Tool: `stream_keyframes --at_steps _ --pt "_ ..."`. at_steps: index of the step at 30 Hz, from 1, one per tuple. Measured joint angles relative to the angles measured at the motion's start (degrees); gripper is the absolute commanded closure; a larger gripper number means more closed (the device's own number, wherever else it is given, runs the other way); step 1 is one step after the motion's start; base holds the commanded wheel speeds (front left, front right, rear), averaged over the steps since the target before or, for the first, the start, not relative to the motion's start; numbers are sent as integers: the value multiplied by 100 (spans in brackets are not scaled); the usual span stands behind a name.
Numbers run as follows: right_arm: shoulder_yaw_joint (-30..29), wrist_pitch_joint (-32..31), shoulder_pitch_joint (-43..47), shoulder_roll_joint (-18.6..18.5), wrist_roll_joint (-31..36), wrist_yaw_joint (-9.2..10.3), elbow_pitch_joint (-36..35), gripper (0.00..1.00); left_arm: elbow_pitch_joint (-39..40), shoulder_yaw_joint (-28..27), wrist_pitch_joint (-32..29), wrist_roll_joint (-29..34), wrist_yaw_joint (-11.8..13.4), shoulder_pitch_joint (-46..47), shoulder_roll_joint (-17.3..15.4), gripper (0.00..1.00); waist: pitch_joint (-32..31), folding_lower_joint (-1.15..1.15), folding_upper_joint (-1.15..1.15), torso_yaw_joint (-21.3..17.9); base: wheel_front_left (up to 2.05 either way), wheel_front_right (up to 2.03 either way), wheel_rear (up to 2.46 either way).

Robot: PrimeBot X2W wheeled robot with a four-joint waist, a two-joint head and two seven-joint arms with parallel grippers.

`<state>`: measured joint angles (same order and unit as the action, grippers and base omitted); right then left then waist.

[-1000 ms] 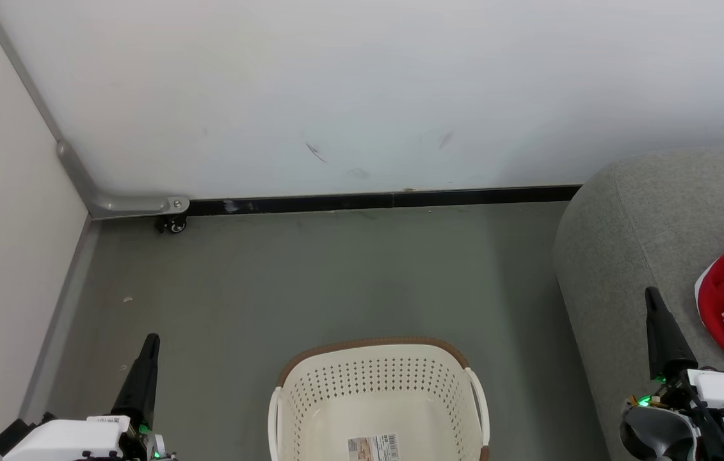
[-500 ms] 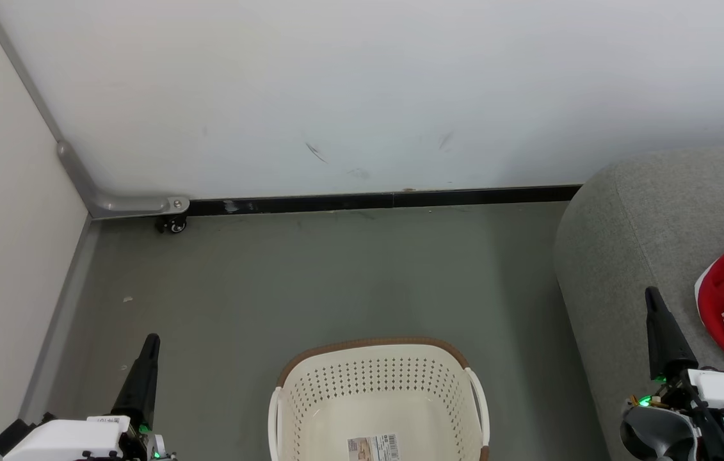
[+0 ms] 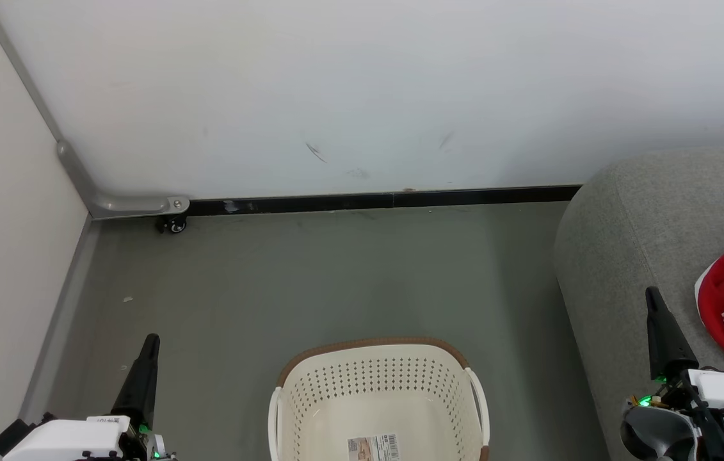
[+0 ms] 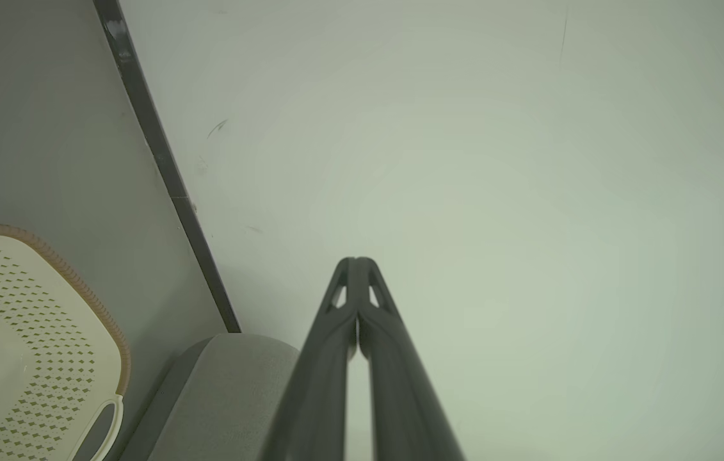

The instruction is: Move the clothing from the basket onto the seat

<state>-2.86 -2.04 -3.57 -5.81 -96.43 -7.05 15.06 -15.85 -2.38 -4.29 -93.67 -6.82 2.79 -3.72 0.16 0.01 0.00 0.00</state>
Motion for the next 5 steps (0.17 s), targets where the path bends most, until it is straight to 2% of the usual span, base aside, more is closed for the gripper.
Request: stream_keyframes --at_steps 5 --pt "-3 0 0 2 7 0 0 100 -4 -1 0 0 0 2 0 100 0 0 0 0 0 0 0"
